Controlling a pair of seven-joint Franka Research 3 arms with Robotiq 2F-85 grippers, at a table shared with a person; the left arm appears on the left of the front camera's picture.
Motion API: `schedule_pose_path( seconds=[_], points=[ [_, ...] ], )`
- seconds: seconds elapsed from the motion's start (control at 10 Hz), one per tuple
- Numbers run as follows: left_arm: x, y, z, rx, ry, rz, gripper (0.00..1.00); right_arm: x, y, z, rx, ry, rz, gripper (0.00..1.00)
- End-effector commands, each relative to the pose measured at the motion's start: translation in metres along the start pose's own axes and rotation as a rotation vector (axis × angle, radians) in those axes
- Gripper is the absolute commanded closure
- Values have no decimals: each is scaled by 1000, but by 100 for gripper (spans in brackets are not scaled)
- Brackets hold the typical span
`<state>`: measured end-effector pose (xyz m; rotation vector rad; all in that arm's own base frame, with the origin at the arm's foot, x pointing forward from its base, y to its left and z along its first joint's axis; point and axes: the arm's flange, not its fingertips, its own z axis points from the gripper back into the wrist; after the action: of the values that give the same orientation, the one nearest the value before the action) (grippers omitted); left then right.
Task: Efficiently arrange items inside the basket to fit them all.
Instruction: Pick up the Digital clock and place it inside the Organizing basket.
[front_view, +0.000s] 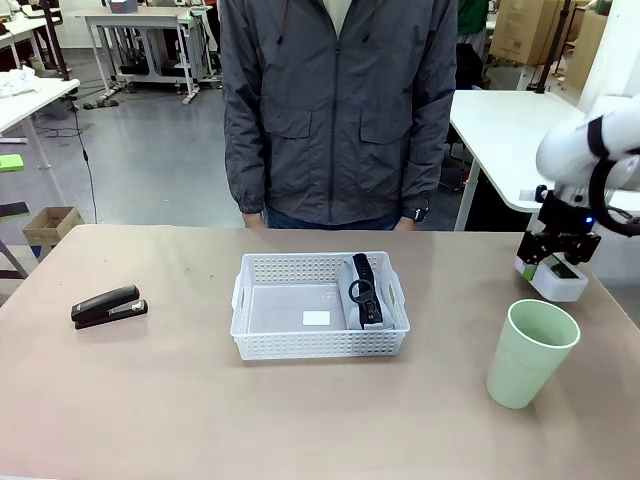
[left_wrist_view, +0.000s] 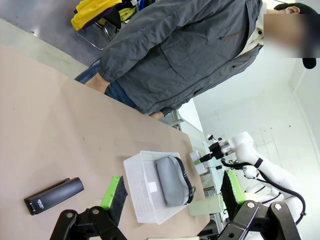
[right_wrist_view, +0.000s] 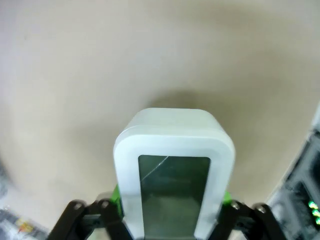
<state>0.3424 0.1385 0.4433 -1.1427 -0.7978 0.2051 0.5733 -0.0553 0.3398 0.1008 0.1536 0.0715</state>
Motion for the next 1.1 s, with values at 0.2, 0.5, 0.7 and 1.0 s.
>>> schedule_pose_path(
  seconds=[0.2,0.5,0.7,1.0],
  points=[
    [-1,-1,1,-8,-1,-8,0,-27,19,96,271,-99,-142,100],
    [-1,-1,1,-8,-1,-8,0,-47,42,109,767,-4,-39,100],
    [-1,-1,1,-8,-1,-8,0,-64,96,100,791,-8,52,100],
    [-1,-1,1,-8,-1,-8,0,-71,195,81,726,-92,318,100]
  ],
)
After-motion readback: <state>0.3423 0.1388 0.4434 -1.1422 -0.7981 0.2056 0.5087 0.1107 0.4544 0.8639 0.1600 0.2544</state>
